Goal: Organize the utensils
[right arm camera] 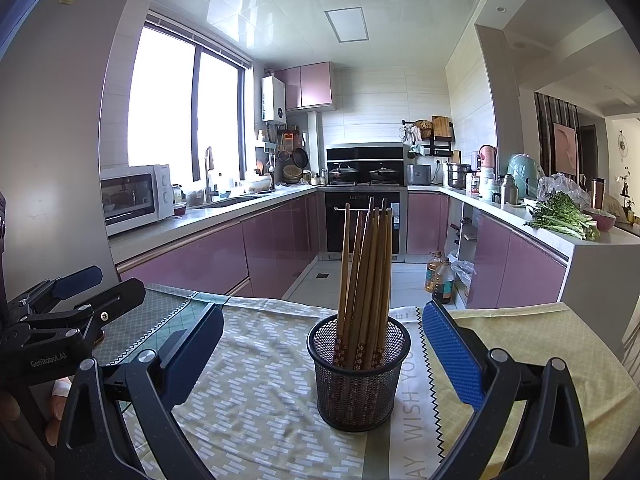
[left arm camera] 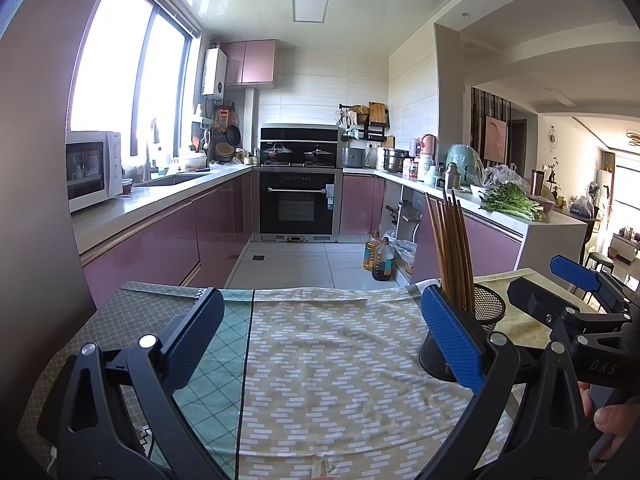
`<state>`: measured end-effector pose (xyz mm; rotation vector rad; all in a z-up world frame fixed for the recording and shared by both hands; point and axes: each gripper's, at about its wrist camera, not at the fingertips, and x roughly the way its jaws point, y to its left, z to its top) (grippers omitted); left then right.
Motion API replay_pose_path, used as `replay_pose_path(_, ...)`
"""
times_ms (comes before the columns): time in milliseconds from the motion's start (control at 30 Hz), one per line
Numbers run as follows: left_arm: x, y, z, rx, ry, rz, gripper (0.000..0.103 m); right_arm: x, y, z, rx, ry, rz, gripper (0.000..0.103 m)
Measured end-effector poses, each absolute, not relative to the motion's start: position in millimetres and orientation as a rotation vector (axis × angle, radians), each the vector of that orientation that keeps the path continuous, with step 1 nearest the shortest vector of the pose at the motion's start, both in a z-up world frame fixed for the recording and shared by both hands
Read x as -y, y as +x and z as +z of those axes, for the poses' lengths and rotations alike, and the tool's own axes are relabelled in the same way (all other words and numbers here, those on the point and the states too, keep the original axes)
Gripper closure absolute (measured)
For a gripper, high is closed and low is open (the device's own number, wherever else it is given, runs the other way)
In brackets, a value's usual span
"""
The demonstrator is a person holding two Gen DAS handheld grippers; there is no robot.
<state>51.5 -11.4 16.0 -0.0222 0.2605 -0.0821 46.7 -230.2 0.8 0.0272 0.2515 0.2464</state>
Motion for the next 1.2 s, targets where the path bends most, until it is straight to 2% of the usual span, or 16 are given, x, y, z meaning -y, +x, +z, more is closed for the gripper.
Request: replay_pose_path(1200, 12.2, 50.7, 13.7, -0.258, -0.028, -0.078, 0.006, 229.6, 46.3, 1.0, -0.249, 0.036, 0.239, 0.007)
